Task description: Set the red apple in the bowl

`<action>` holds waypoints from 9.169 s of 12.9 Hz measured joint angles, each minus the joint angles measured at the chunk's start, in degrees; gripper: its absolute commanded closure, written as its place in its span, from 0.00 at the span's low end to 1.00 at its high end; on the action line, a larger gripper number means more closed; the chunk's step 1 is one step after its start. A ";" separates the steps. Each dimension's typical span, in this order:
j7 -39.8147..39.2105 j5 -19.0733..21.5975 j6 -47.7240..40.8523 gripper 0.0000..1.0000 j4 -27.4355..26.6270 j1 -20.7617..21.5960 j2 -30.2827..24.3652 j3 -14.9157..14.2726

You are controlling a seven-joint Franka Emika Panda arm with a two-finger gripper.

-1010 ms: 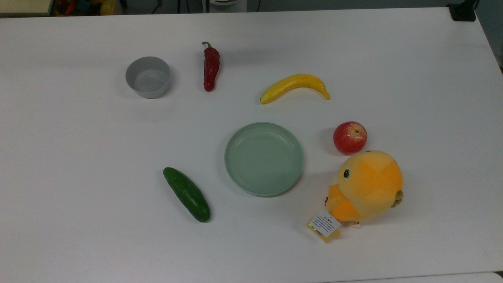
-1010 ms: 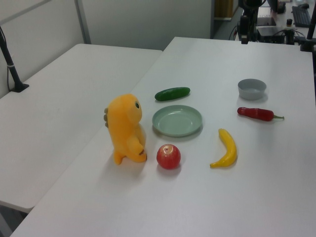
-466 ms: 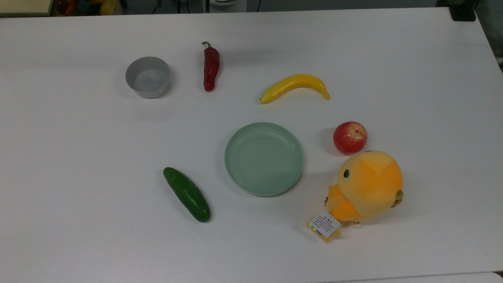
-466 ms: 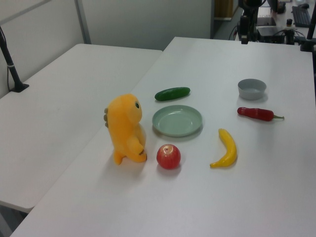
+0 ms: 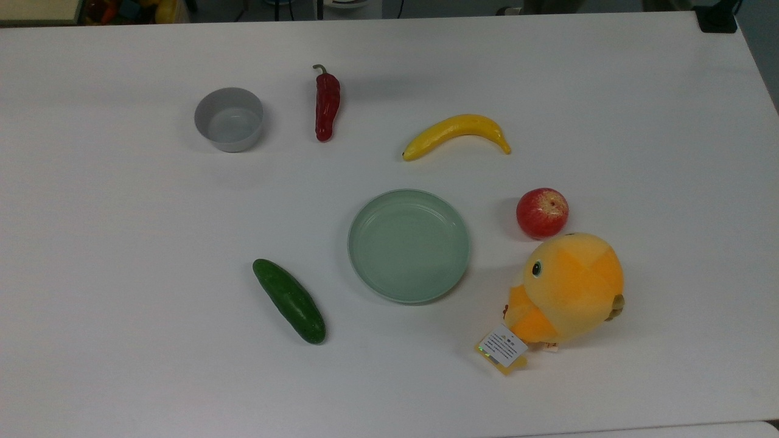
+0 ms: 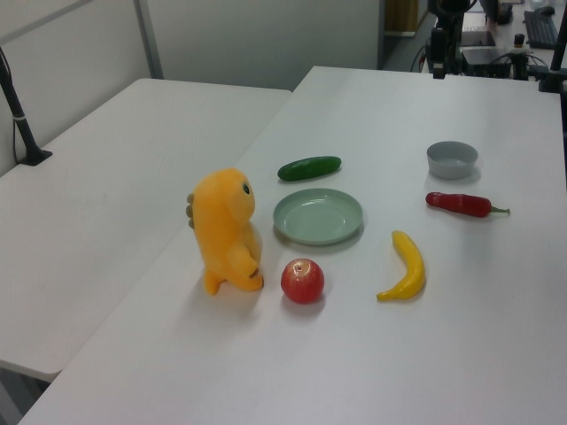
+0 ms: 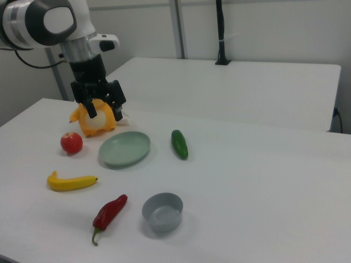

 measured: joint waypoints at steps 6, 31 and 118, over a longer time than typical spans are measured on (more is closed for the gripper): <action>0.00 0.02 0.00 0.00 -0.01 -0.02 0.05 -0.02; 18.51 0.79 10.60 0.00 6.09 14.33 12.81 1.21; -14.44 6.04 32.02 0.50 -24.02 0.90 6.38 -17.28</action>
